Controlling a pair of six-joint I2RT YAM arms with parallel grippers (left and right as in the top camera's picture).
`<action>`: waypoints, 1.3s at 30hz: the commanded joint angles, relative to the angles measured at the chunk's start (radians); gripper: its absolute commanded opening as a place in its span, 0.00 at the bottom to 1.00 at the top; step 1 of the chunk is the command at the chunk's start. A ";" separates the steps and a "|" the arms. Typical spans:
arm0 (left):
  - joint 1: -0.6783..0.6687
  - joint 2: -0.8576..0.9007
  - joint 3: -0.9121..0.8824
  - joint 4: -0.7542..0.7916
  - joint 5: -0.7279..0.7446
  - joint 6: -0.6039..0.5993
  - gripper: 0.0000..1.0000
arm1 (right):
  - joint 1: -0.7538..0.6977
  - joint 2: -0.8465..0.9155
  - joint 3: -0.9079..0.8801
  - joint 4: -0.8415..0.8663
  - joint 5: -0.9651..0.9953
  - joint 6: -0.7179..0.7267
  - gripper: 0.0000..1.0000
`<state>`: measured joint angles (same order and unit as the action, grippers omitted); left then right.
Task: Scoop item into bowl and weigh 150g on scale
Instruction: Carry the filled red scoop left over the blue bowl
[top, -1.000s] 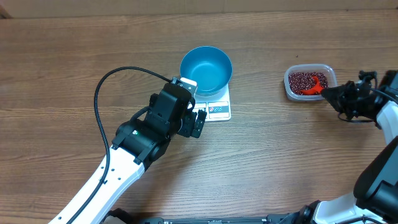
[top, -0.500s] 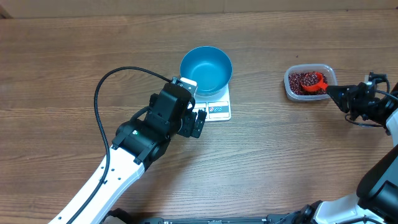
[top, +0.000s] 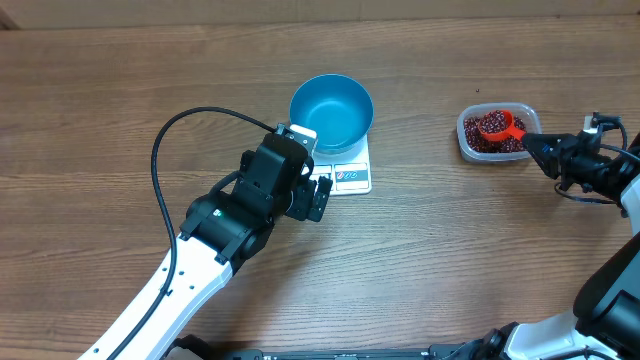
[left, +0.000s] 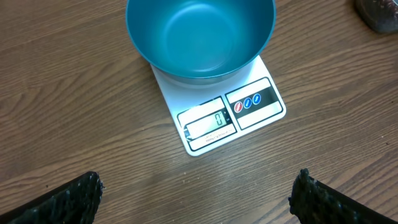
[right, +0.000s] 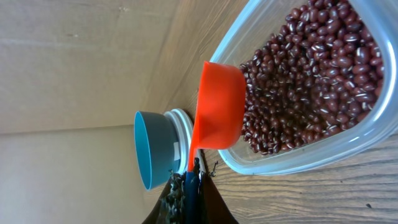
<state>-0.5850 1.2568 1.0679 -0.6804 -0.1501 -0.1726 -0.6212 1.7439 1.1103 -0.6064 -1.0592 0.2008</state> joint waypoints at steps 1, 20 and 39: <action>0.005 0.000 -0.007 0.003 0.010 0.015 1.00 | -0.003 0.009 -0.006 0.003 -0.043 -0.020 0.03; 0.005 0.000 -0.007 0.003 0.010 0.015 1.00 | 0.060 0.009 -0.003 0.104 -0.278 -0.014 0.03; 0.005 0.000 -0.007 0.003 0.010 0.015 1.00 | 0.518 0.009 -0.003 0.644 -0.106 0.383 0.04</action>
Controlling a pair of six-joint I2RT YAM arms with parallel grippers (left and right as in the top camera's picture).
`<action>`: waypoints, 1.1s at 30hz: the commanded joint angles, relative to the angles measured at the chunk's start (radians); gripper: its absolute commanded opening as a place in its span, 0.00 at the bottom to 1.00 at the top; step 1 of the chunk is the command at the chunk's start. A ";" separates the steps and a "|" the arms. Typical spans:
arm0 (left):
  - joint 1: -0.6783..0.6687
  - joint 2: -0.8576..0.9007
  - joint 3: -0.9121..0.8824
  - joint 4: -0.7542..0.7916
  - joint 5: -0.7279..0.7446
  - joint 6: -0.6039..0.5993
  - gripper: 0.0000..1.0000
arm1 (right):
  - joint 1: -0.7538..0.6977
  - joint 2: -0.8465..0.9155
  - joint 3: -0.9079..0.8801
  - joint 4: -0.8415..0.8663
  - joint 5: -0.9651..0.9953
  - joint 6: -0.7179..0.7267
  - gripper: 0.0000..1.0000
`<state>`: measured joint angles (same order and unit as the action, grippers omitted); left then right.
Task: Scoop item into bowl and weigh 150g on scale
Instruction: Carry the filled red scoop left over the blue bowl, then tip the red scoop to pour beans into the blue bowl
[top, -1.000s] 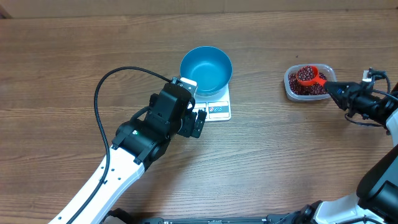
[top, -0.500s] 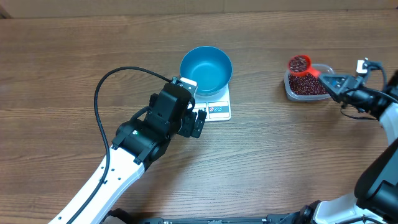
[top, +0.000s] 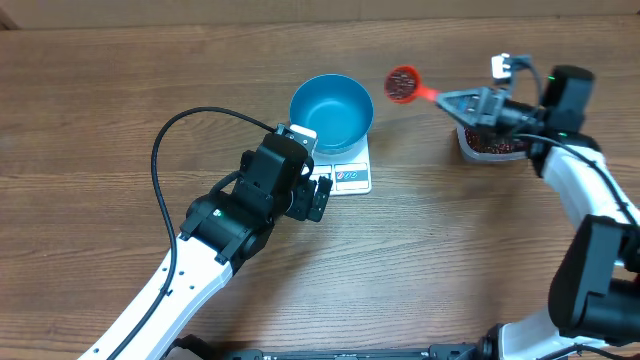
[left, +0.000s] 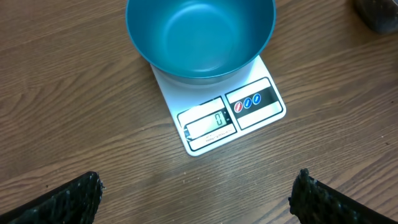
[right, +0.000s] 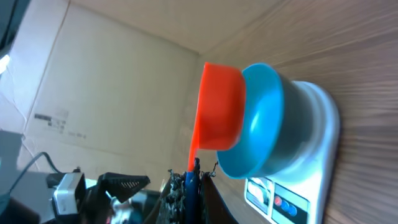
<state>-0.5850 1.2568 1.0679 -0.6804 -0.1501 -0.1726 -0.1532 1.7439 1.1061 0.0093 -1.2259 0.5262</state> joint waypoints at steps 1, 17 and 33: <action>0.005 0.000 -0.007 0.003 0.010 0.015 1.00 | 0.074 0.009 0.001 0.043 0.083 0.057 0.04; 0.005 0.000 -0.007 0.003 0.010 0.015 1.00 | 0.271 0.009 0.001 0.090 0.322 -0.389 0.04; 0.005 0.000 -0.007 0.003 0.010 0.015 1.00 | 0.274 0.009 0.001 0.006 0.351 -1.006 0.04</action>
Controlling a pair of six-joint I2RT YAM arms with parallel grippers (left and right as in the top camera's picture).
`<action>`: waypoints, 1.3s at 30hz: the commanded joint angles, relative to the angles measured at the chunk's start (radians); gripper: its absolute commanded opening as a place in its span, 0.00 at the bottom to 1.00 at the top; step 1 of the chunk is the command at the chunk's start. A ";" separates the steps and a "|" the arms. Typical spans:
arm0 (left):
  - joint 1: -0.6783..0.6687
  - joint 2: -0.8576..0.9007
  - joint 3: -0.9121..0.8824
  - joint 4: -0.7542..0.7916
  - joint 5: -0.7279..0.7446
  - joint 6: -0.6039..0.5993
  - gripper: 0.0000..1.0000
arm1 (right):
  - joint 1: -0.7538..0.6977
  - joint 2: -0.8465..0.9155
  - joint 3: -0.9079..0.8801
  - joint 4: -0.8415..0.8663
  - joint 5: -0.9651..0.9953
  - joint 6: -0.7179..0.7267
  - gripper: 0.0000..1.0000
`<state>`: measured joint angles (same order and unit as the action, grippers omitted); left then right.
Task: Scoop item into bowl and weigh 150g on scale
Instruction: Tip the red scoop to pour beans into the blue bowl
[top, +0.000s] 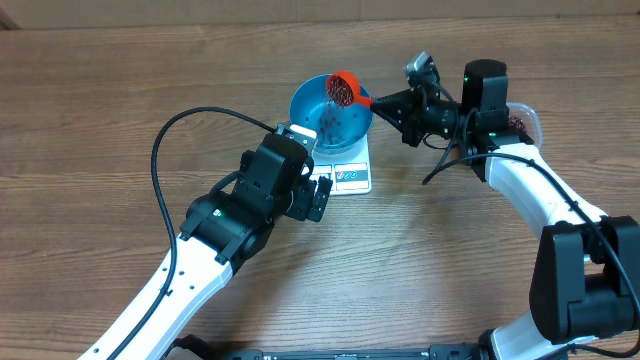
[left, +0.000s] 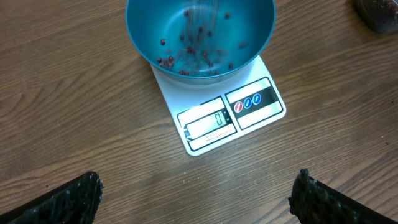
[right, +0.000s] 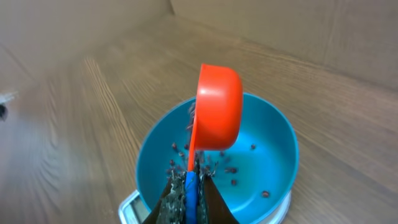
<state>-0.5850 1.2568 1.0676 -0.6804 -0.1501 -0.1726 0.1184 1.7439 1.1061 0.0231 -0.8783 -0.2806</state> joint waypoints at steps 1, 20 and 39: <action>0.005 0.000 -0.007 0.003 0.010 0.015 1.00 | 0.002 0.009 0.001 -0.015 0.003 -0.233 0.04; 0.005 0.000 -0.007 0.003 0.010 0.015 1.00 | 0.002 0.009 0.001 -0.018 0.003 -0.772 0.04; 0.005 0.000 -0.007 0.003 0.010 0.015 1.00 | 0.002 -0.006 0.001 0.110 0.003 -0.508 0.04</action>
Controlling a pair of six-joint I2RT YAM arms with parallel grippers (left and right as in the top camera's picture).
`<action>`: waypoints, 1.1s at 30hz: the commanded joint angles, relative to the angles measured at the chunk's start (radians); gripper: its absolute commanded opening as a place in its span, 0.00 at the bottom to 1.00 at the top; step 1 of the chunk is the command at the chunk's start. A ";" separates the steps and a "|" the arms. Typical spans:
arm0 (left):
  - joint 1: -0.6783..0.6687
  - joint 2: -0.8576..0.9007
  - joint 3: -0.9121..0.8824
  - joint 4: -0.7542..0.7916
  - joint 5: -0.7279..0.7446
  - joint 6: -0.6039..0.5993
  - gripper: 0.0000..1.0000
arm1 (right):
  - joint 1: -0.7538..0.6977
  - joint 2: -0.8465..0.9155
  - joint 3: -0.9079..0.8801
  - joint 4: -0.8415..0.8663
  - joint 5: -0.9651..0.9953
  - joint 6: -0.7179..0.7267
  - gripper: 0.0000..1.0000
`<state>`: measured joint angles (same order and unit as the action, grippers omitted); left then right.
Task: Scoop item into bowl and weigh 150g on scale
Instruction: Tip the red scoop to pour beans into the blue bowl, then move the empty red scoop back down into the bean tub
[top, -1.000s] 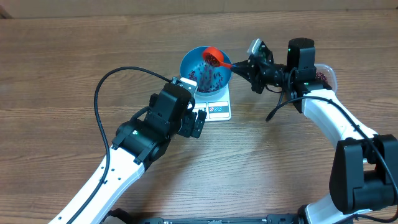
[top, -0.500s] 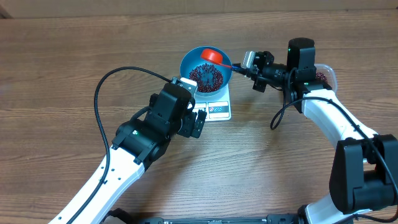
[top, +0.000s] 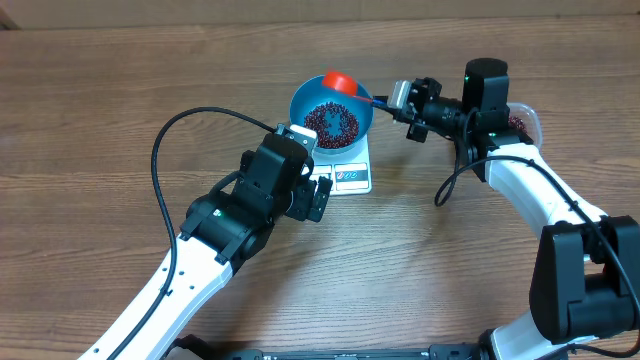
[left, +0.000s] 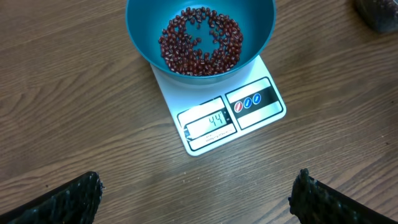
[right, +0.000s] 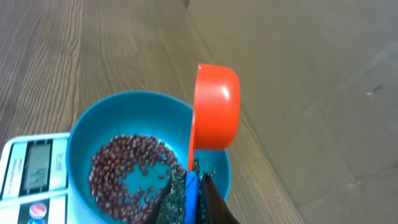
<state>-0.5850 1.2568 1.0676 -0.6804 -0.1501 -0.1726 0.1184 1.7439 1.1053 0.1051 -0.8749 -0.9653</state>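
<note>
A blue bowl (top: 331, 113) stands on the white scale (top: 348, 178) and holds a ring of red beans (left: 200, 42). The scale display (left: 211, 122) reads 44. My right gripper (right: 189, 180) is shut on the handle of the orange scoop (right: 215, 107), which is tipped over on its side above the bowl's far rim (top: 340, 83). My left gripper (left: 198, 196) stands open over bare wood in front of the scale, with nothing between its fingers.
The plastic container of beans (top: 520, 121) sits at the right, mostly behind my right arm. The left arm's black cable (top: 165, 160) loops over the table to the left of the scale.
The beans that were falling have settled in the bowl, and the display went from 0 to 44. The scoop has turned further over above the rim. The left arm stayed put.
The scoop first lay in the bean container, held by my right gripper, with the bowl empty and the display at 0. Then it hung full near the bowl. Then it was tipped, beans dropping in. Now the beans rest in the bowl at 44.
</note>
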 joint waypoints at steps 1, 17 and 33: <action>0.005 0.000 -0.007 0.003 0.010 0.015 1.00 | 0.002 -0.015 0.002 0.050 -0.001 0.246 0.04; 0.005 0.000 -0.007 0.003 0.010 0.015 1.00 | -0.245 -0.372 0.003 -0.109 0.097 0.786 0.04; 0.005 0.000 -0.007 0.003 0.010 0.015 1.00 | -0.405 -0.518 0.003 -0.655 0.520 0.695 0.04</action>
<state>-0.5850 1.2568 1.0664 -0.6804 -0.1501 -0.1726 -0.2947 1.2247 1.1049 -0.5377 -0.4053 -0.2481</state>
